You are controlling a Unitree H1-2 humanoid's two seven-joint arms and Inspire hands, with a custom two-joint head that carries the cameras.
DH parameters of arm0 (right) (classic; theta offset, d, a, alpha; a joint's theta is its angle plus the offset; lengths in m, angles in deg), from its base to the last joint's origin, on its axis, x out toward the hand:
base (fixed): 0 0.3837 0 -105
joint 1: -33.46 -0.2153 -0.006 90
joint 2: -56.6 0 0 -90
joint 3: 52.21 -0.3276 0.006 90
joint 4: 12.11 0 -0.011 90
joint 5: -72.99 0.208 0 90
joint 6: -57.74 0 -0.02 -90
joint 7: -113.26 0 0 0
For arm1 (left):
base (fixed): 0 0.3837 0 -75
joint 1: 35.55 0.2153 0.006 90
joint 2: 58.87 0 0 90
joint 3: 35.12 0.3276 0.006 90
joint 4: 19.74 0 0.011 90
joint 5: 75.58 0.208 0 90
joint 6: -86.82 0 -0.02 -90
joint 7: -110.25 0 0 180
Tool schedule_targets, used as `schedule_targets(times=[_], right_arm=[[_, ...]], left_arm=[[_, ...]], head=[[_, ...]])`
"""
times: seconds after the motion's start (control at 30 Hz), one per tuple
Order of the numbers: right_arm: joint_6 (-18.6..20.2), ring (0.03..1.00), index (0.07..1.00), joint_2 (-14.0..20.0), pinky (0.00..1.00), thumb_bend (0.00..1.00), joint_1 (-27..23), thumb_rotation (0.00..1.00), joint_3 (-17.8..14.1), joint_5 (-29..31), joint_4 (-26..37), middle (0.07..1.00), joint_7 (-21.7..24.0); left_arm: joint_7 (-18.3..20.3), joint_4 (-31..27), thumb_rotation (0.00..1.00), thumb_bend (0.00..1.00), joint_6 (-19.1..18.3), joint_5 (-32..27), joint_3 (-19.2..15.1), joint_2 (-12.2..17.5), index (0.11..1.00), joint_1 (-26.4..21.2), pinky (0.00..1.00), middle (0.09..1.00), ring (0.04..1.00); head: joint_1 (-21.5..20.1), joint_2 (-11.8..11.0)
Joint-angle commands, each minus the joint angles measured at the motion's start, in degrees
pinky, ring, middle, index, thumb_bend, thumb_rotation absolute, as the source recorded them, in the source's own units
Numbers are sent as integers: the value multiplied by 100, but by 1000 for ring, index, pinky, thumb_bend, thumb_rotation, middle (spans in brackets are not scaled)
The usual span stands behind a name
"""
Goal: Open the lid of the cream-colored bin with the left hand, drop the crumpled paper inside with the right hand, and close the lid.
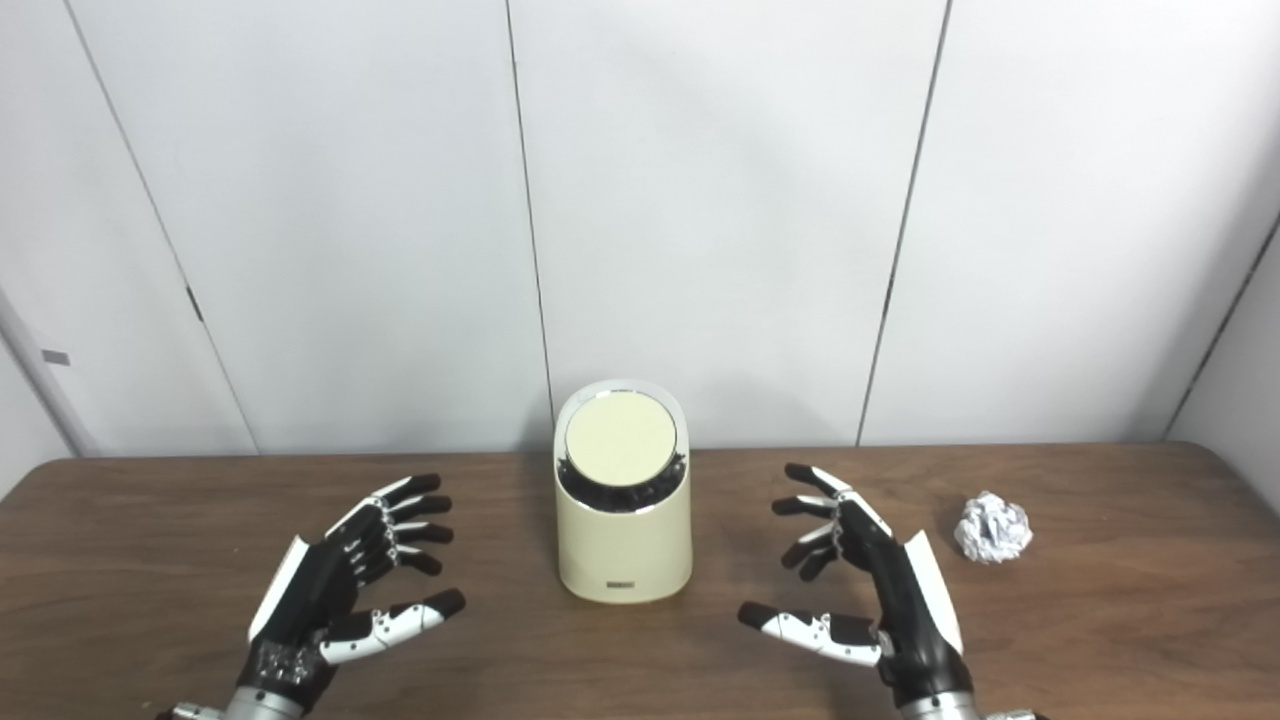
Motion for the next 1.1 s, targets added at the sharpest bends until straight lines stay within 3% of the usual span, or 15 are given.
schedule_targets(times=[0.0, 0.07, 0.13, 0.33, 0.57, 0.8, 1.0, 1.07], right_arm=[[118, 832, 859, 27, 752, 890, -161, 353, -40, -254, 158, 856, -170], [109, 927, 919, 69, 881, 946, -177, 415, -43, -334, 12, 944, -222], [73, 956, 942, 97, 912, 970, -189, 439, -45, -321, -84, 980, -242], [40, 911, 930, 103, 838, 989, -171, 428, -21, -168, -61, 965, -188], [128, 866, 917, 95, 753, 959, -143, 399, 21, -117, 67, 945, -119], [286, 844, 911, 83, 729, 935, -120, 380, 71, -158, 235, 937, -14], [373, 835, 914, 82, 709, 924, -84, 368, 96, -158, 311, 935, 39], [355, 830, 912, 93, 701, 921, -86, 360, 89, -138, 291, 934, 42]], left_arm=[[2, -25, 255, 841, 252, -14, -3, 80, 914, -124, 792, 943, 912], [9, 6, 317, 908, 283, -28, -10, 87, 959, -124, 873, 988, 981], [3, 44, 343, 928, 322, -33, -20, 87, 980, -130, 874, 997, 983], [-1, 117, 289, 865, 440, -43, -25, 73, 945, -135, 749, 951, 909], [-170, 75, 271, 800, 413, 159, -29, -21, 917, -122, 687, 912, 865], [-725, -518, 248, 775, -274, 1103, 74, -374, 915, -200, 733, 891, 857], [-916, -410, 269, 809, -555, 1660, 146, -400, 924, -623, 827, 900, 901], [-951, -390, 261, 799, -626, 1721, 163, -426, 924, -746, 777, 896, 887]], head=[[-3, 6], [-8, 10], [-12, 6], [-16, 7], [-33, -31], [-49, -52], [-27, -67], [-21, -73]])
